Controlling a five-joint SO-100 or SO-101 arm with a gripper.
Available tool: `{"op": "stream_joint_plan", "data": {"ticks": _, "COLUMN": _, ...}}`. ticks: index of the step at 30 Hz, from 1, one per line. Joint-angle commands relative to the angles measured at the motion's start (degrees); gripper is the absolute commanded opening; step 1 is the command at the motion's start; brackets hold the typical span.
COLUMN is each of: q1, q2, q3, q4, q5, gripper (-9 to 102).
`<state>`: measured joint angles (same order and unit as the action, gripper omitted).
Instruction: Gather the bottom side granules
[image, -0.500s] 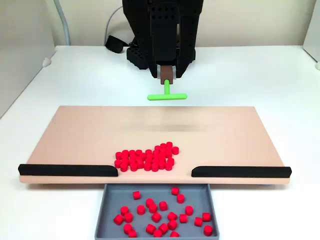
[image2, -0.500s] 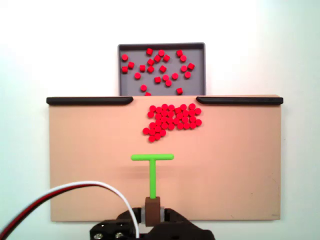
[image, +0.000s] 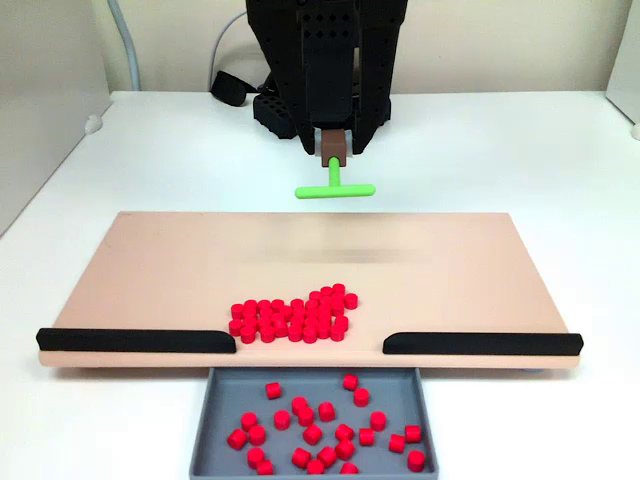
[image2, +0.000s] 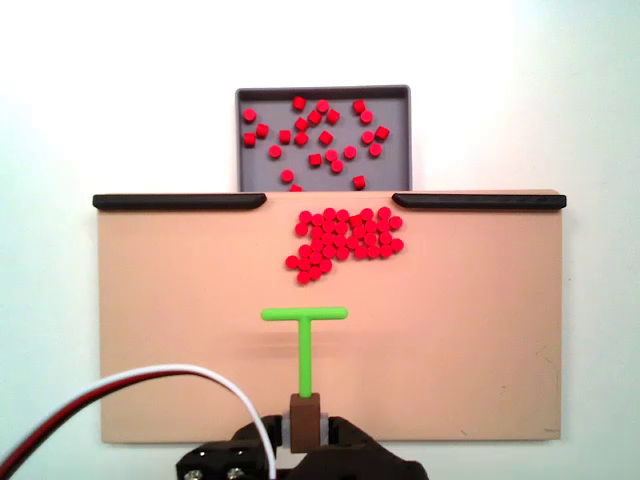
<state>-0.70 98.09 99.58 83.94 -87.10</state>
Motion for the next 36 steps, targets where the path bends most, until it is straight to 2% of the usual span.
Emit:
{"op": "stream_joint_plan", "data": {"ticks": 1, "q1": -0.3, "q2": 2.5, "q3": -1.8, "q4": -0.4, "q5": 0.3, "gripper": 0}}
{"op": "stream_joint_plan", "data": {"ticks": 36, "q1": -0.3, "q2": 2.8, "q3": -1.8, "q4": -0.4, "q5": 0.9, "gripper": 0}}
